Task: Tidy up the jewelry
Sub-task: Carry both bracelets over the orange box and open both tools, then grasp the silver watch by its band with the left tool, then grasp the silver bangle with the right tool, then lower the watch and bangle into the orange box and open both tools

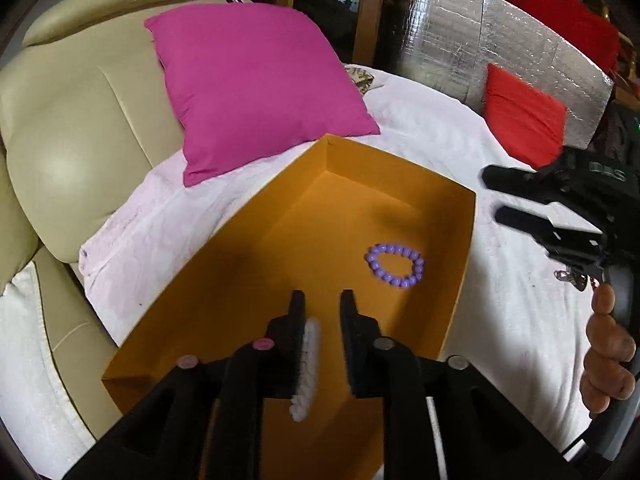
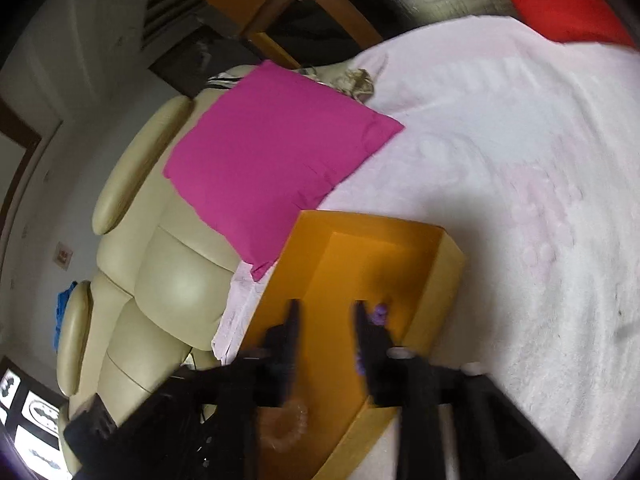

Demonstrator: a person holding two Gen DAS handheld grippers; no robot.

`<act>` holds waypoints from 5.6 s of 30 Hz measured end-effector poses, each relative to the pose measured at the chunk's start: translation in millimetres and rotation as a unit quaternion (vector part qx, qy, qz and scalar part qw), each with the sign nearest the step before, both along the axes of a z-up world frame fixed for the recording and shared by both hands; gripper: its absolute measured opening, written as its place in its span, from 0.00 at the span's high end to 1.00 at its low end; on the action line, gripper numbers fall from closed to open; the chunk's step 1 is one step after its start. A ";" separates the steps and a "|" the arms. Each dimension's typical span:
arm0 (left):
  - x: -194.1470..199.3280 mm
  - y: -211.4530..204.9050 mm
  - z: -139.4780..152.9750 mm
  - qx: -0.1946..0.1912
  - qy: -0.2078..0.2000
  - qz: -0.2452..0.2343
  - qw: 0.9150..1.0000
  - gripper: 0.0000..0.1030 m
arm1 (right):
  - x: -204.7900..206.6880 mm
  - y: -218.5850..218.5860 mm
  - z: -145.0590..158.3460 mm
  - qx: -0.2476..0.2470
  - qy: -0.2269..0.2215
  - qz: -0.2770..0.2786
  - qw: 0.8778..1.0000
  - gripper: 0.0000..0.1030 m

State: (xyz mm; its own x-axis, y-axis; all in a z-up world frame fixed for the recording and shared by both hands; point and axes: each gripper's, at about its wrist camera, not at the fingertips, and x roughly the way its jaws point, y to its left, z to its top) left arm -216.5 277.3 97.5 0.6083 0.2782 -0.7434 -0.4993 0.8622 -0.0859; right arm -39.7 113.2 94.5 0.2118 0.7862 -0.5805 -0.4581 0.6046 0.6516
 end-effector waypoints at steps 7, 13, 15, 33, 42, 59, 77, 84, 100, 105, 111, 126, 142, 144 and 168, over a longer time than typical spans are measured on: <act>14.6 -40.0 24.2 0.032 -0.027 -0.034 0.999 0.59 | 8.1 -77.1 11.4 -0.038 -0.049 -0.048 0.997 0.39; 54.3 -118.2 39.7 0.050 -0.035 -0.122 0.991 0.53 | 12.9 -188.7 11.4 -0.056 -0.061 -0.118 0.990 0.39; 67.6 -142.9 44.3 0.059 -0.042 -0.144 0.987 0.47 | 14.8 -223.7 9.9 -0.051 -0.058 -0.144 0.987 0.39; 182.4 -277.3 -23.8 0.039 -0.041 -0.226 0.973 0.43 | 51.3 -472.2 -51.7 0.015 0.088 -0.340 0.936 0.39; 212.2 -280.8 -39.1 0.048 -0.010 -0.244 0.969 0.43 | 56.2 -503.4 -72.0 0.017 0.113 -0.355 0.928 0.39; 246.3 -280.7 -68.9 0.026 0.002 -0.333 0.942 0.55 | 79.8 -481.2 -79.4 0.000 0.114 -0.353 0.929 0.39; 246.4 -284.3 -67.1 -0.038 -0.005 -0.381 0.924 0.91 | 81.9 -476.1 -83.7 -0.026 0.111 -0.369 0.922 0.39; 224.2 -272.4 -51.8 -0.084 -0.022 -0.393 0.916 0.91 | 82.8 -477.5 -83.5 -0.027 0.110 -0.376 0.920 0.39; 193.1 -234.3 -5.5 -0.106 -0.122 -0.344 0.925 0.91 | 101.2 -458.6 -75.5 -0.092 0.066 -0.380 0.918 0.39; 195.0 -242.6 -9.1 -0.110 -0.114 -0.350 0.923 0.91 | 116.8 -450.1 -82.2 -0.135 0.061 -0.377 0.914 0.43; 192.1 -245.6 -8.2 -0.102 -0.112 -0.355 0.923 0.91 | 128.4 -438.2 -88.3 -0.230 0.035 -0.371 0.899 0.92; 178.4 -248.9 3.4 -0.086 -0.129 -0.341 0.927 0.91 | 92.6 -426.0 -38.5 -0.190 -0.038 -0.367 0.910 0.96; 92.4 -212.7 61.7 -0.054 -0.188 -0.279 0.940 0.91 | 52.5 -313.0 -7.1 -0.138 -0.094 -0.253 0.953 0.96; 73.9 -196.2 72.4 -0.052 -0.189 -0.261 0.945 0.91 | 44.3 -290.6 -0.3 -0.121 -0.102 -0.232 0.960 0.96; -0.8 66.8 1.4 -0.085 -0.070 -0.051 0.993 0.90 | -14.8 90.7 11.5 -0.176 -0.145 0.069 0.971 0.96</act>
State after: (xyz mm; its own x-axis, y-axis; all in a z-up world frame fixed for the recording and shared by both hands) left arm -217.3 344.1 98.9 0.7280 0.0876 -0.6799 -0.3830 0.8745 -0.2975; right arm -54.6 203.9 106.0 0.3128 0.5821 -0.7506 -0.6840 0.6863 0.2472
